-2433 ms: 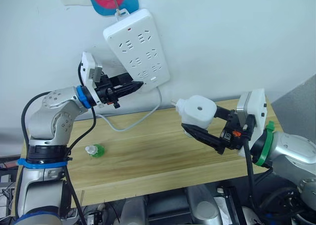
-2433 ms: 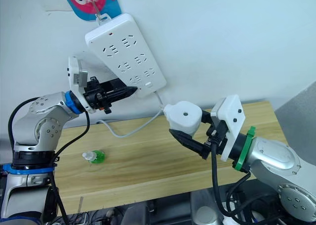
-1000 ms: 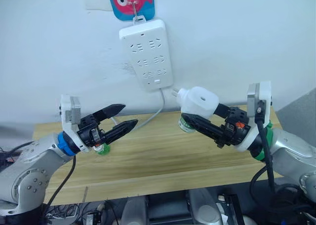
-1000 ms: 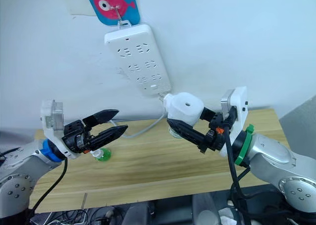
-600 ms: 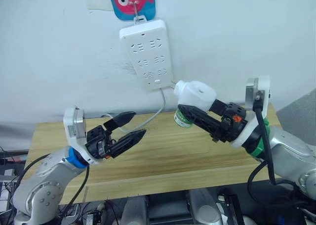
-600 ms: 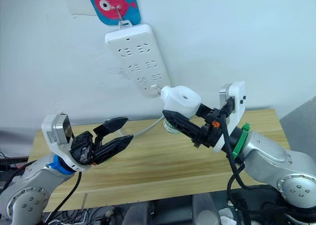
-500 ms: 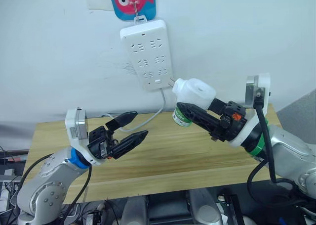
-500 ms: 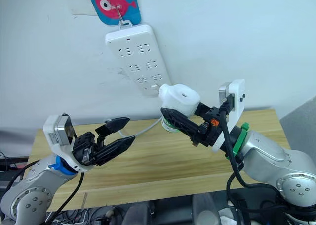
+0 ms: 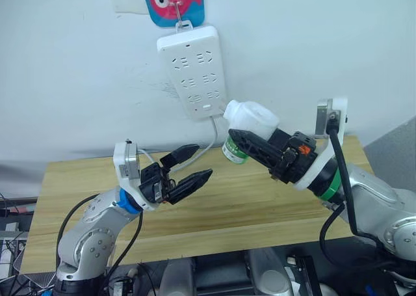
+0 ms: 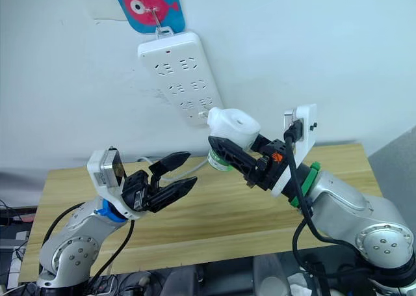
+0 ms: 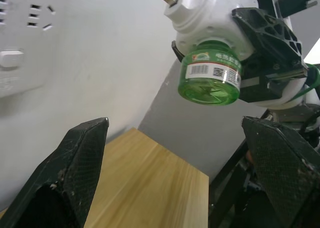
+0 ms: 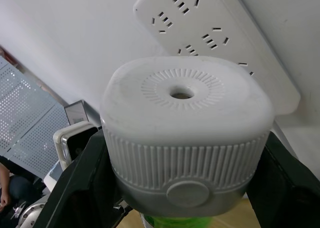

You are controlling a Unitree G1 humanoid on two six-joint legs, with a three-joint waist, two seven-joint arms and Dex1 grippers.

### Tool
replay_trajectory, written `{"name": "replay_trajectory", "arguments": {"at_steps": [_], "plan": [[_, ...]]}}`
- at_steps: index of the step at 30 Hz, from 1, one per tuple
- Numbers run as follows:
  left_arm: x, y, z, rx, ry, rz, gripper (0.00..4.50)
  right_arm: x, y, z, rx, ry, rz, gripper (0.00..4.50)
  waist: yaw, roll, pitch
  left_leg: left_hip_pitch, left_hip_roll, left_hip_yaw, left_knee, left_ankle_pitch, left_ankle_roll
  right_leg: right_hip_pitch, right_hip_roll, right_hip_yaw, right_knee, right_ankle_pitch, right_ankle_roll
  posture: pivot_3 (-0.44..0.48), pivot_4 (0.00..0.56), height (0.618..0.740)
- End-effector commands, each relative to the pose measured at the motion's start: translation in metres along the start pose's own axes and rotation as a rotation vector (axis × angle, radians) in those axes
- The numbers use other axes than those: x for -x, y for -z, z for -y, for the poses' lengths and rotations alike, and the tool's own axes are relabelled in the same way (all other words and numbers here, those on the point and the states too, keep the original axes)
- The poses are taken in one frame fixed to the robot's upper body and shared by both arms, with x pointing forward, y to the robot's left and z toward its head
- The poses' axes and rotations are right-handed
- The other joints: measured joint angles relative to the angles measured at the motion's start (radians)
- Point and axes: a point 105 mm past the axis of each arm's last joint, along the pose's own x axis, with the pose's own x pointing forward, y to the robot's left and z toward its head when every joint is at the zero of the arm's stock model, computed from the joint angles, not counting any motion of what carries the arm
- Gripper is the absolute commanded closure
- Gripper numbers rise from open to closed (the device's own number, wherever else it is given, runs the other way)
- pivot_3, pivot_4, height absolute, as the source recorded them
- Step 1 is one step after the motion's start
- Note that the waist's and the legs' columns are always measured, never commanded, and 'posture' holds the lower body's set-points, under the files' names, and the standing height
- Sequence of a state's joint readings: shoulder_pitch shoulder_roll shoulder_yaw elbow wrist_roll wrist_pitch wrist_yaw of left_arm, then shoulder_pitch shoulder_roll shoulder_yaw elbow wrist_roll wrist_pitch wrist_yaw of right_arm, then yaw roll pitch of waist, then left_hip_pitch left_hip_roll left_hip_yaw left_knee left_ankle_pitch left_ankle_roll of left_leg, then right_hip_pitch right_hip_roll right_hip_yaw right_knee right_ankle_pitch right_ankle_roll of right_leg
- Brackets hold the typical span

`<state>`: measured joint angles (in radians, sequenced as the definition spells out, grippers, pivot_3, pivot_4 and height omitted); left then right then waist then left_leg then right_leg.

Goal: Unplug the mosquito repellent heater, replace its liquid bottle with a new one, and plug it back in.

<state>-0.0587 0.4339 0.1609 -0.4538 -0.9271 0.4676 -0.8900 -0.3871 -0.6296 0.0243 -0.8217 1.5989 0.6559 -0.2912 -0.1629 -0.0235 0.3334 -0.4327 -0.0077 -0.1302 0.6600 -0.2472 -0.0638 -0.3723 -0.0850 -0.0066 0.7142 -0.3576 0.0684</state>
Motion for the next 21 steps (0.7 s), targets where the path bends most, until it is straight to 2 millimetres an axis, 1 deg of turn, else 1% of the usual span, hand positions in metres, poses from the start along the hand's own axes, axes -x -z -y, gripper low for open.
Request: {"name": "replay_trajectory", "arguments": {"at_steps": [1,10,14,21], "plan": [[-0.009,-0.003,0.007,-0.034,0.047,0.03,0.03,0.001,-0.005,-0.007,0.001,-0.034,0.039,1.51,0.0,0.0,0.0,0.0,0.0,0.0,0.0,0.0,0.0,0.0,0.0,0.0,0.0,0.0,0.0,-0.29,0.321,0.74],[-0.024,-0.003,0.007,-0.01,0.076,0.087,0.03,0.001,-0.001,-0.006,-0.018,-0.023,0.053,1.51,0.0,0.0,0.0,0.0,0.0,0.0,0.0,0.0,0.0,0.0,0.0,0.0,0.0,0.0,0.0,-0.296,0.325,0.74],[-0.031,-0.002,0.01,0.008,0.11,0.102,0.03,0.001,0.0,-0.006,-0.023,-0.019,0.06,1.51,-0.001,0.0,0.0,0.0,0.0,0.0,0.0,0.0,0.0,0.0,0.0,0.0,-0.001,0.0,0.0,-0.301,0.326,0.74],[-0.034,-0.003,0.01,0.013,0.129,0.1,0.03,0.0,0.001,-0.006,-0.024,-0.012,0.066,1.51,-0.001,0.0,0.0,0.0,0.0,0.0,0.0,0.0,0.0,0.0,0.0,0.0,-0.001,0.0,0.0,-0.306,0.328,0.74]]}}
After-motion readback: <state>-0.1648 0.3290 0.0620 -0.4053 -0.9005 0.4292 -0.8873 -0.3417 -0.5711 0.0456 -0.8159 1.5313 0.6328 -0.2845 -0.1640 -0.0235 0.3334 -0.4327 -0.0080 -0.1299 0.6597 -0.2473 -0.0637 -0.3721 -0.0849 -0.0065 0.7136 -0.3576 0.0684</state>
